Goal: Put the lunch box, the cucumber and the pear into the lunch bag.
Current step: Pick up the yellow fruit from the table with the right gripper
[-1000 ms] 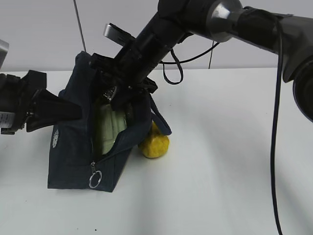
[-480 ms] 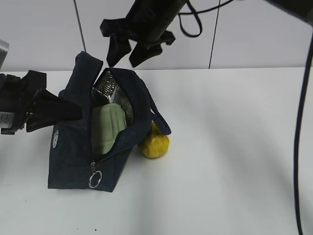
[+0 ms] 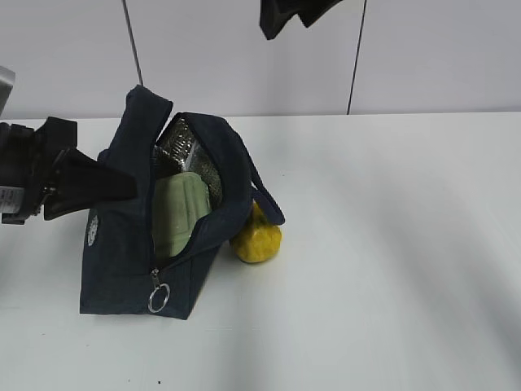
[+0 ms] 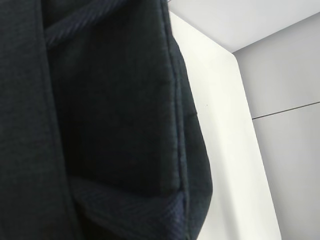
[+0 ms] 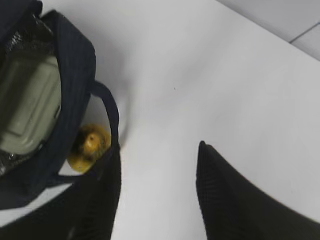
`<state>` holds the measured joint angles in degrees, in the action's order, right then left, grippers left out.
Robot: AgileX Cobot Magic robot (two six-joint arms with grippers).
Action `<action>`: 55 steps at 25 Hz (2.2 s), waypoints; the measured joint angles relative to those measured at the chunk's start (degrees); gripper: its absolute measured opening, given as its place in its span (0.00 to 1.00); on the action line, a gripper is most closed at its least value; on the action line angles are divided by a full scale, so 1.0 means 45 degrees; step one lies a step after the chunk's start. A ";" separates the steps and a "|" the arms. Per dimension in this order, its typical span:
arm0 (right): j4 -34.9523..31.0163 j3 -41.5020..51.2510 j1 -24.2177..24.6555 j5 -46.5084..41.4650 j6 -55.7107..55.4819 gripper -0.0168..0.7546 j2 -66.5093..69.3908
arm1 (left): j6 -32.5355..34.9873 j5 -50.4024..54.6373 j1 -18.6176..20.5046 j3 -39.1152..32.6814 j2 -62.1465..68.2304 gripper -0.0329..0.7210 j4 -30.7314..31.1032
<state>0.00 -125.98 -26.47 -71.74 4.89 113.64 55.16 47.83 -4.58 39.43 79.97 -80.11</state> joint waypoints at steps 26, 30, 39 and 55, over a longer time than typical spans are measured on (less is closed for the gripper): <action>-0.2539 1.6637 0.0000 0.8728 -0.0104 0.42 -0.7945 | 0.0000 0.0086 0.0000 0.0000 0.0000 0.02 0.0034; -0.2693 1.8130 0.0000 1.1260 0.0324 0.38 -0.7641 | 0.0000 0.0100 0.0000 0.0000 0.0000 0.02 0.0034; -0.2746 1.8957 -0.0168 1.3812 0.0799 0.32 -0.6898 | 0.0000 0.0086 0.0000 0.0000 0.0000 0.02 -0.0049; -0.2368 1.8975 -0.1692 1.4820 0.1544 0.33 -0.6534 | 0.0335 -0.0871 -0.0010 0.0000 0.0755 0.02 -0.2326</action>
<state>-10.65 -40.59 -34.08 -5.05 11.83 84.23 56.66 43.91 -4.62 39.43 83.36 -90.57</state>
